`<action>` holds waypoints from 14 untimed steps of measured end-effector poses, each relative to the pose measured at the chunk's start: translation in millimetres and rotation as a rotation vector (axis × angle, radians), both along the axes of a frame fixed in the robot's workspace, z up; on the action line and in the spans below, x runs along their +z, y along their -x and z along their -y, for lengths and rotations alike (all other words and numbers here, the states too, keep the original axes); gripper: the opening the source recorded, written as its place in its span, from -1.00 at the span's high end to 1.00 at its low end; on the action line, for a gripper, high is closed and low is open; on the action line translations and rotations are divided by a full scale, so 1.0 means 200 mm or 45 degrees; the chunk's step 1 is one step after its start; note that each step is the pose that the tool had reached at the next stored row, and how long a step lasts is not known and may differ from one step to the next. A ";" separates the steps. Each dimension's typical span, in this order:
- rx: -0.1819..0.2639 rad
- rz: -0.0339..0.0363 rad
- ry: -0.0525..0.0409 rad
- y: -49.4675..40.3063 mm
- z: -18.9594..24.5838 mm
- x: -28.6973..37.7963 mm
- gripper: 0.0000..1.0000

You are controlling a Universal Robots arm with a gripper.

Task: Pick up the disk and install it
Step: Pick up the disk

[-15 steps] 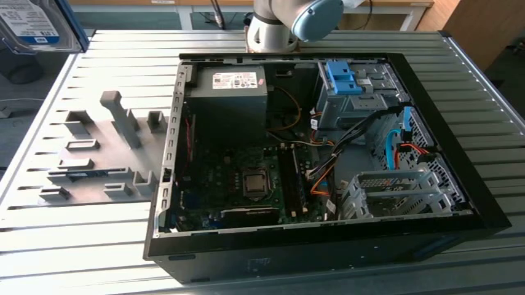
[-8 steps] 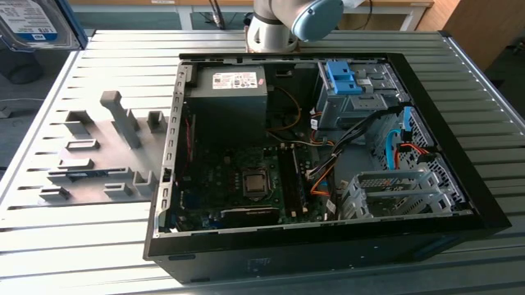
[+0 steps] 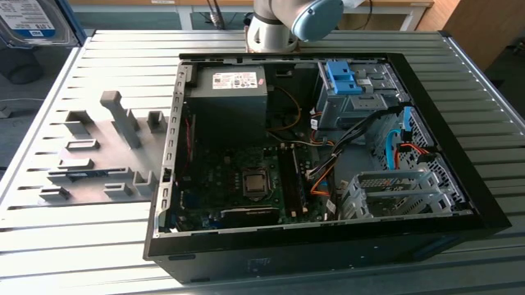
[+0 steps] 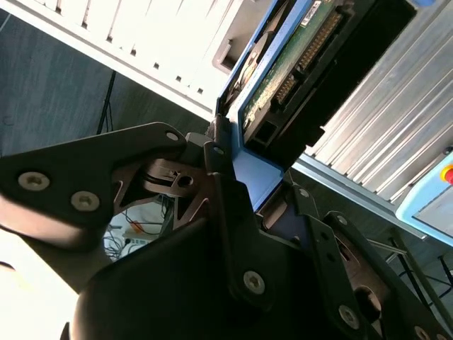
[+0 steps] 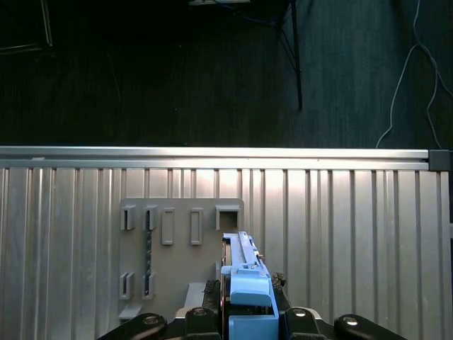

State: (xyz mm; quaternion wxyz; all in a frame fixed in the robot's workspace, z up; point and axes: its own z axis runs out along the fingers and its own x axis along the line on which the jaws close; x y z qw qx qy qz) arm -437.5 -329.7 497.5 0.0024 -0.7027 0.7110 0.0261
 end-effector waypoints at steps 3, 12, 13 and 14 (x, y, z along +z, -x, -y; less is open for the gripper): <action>0.000 -0.0001 0.000 0.000 0.000 0.018 0.27; 0.000 0.0001 0.000 0.000 0.000 0.056 0.27; 0.000 0.0000 0.000 0.000 0.000 0.057 0.27; 0.000 0.0000 0.000 0.000 0.000 0.057 0.27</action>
